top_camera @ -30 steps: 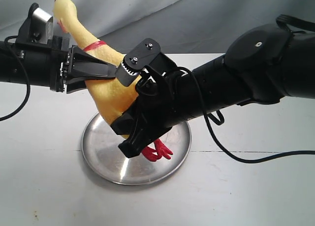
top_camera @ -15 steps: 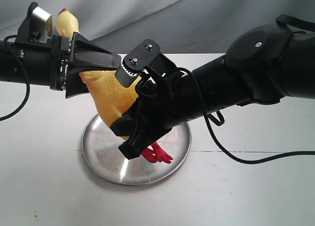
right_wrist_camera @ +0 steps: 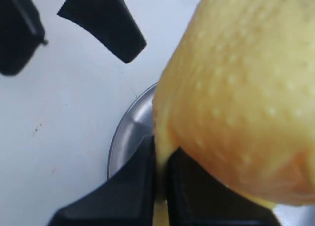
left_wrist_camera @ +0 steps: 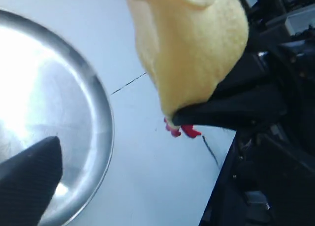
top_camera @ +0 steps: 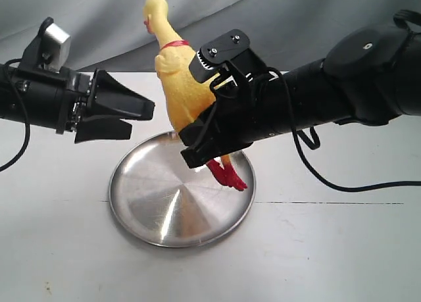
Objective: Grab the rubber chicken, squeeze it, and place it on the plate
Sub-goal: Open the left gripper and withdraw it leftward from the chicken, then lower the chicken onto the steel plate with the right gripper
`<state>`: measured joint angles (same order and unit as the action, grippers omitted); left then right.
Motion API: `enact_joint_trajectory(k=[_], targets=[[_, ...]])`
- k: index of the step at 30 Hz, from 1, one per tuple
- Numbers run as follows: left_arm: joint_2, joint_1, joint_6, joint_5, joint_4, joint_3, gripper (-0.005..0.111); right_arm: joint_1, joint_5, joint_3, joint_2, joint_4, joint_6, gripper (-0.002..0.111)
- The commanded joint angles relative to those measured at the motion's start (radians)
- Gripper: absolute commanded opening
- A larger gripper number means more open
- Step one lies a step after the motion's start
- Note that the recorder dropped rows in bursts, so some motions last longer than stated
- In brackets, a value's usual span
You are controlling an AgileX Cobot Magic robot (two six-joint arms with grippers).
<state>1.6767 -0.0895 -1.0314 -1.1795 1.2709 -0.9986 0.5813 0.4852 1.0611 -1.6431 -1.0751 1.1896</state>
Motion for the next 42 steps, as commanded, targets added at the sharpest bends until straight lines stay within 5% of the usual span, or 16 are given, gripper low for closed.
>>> enact_joint_trajectory(k=[1,4,9,17,26,42], targets=[[0.001,-0.004,0.06,0.006,-0.085,-0.008,0.058,-0.003,-0.002,-0.001,0.008,0.043,-0.027,0.0],[0.001,-0.004,0.054,0.007,-0.081,-0.008,0.0,-0.003,0.013,-0.001,0.008,0.135,-0.151,0.0],[-0.074,-0.004,0.036,0.18,-0.078,-0.008,0.002,0.028,0.015,-0.001,0.008,0.424,-0.454,0.0],[-0.288,-0.004,0.043,0.443,-0.094,-0.006,0.002,0.09,-0.023,-0.001,-0.091,0.443,-0.477,0.0],[-0.445,-0.004,0.216,0.751,-0.278,0.076,0.0,0.09,-0.074,-0.001,-0.149,0.447,-0.479,0.0],[-0.464,-0.004,0.216,0.867,-0.278,0.22,0.0,0.09,-0.083,-0.001,-0.244,0.436,-0.488,0.0]])
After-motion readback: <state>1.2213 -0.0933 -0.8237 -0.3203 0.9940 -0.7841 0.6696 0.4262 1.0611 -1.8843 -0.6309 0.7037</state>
